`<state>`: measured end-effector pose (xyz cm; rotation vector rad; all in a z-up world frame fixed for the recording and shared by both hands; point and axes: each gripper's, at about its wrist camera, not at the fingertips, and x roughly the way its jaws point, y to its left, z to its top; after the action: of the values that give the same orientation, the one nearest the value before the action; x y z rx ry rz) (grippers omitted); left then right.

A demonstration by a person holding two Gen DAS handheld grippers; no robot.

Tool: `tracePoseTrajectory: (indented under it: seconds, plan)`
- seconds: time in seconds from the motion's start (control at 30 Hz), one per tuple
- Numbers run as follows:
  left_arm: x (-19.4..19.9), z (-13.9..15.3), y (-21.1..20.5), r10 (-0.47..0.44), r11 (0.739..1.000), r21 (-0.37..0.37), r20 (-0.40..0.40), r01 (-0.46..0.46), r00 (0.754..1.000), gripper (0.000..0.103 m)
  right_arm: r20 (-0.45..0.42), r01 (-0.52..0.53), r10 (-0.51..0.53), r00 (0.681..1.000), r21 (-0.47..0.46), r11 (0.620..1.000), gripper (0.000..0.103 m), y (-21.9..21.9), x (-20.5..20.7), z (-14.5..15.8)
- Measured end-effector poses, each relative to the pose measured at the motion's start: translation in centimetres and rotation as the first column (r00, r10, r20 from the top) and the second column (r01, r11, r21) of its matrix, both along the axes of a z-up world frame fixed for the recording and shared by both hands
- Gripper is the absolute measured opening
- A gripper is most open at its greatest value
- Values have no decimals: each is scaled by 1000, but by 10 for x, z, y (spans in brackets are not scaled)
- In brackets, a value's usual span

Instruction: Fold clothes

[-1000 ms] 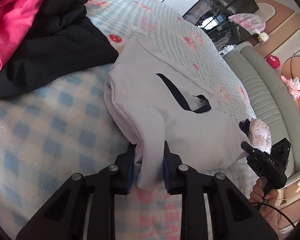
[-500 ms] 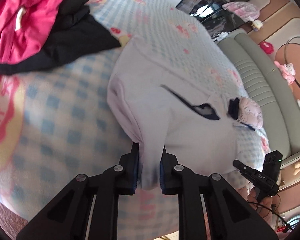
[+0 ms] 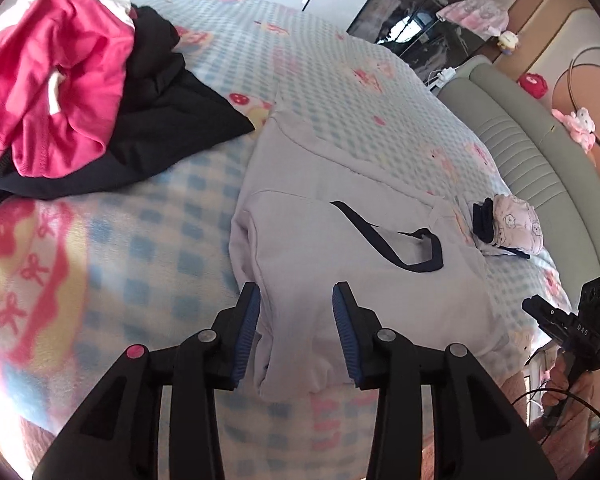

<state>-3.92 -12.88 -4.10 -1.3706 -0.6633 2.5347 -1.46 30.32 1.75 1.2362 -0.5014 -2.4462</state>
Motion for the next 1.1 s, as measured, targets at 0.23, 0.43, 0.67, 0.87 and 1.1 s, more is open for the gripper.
tracePoseTrajectory:
  seconds: [0.23, 0.43, 0.67, 0.87, 1.1]
  plan:
    - [-14, -16, 10, -4, 1000, 19, 12, 4, 1000, 39, 123, -59, 43, 991, 130, 990, 31, -39, -38, -53]
    - [-30, -9, 32, -78, 991, -113, -4, 77, 997, 26, 160, 69, -90, 983, 133, 989, 21, -9, -1, -83]
    - [-35, -18, 36, -56, 955, -287, 84, 78, 995, 30, 163, 138, -168, 972, 180, 974, 21, 19, 20, -83]
    - [1, 25, 49, -103, 974, -212, -96, 80, 990, 29, 15, 98, -102, 995, 165, 981, 26, 9, 30, -34]
    - [5, -17, 70, -111, 966, -232, 26, 114, 993, 31, 54, -44, 37, 998, 127, 991, 26, -63, 5, -49]
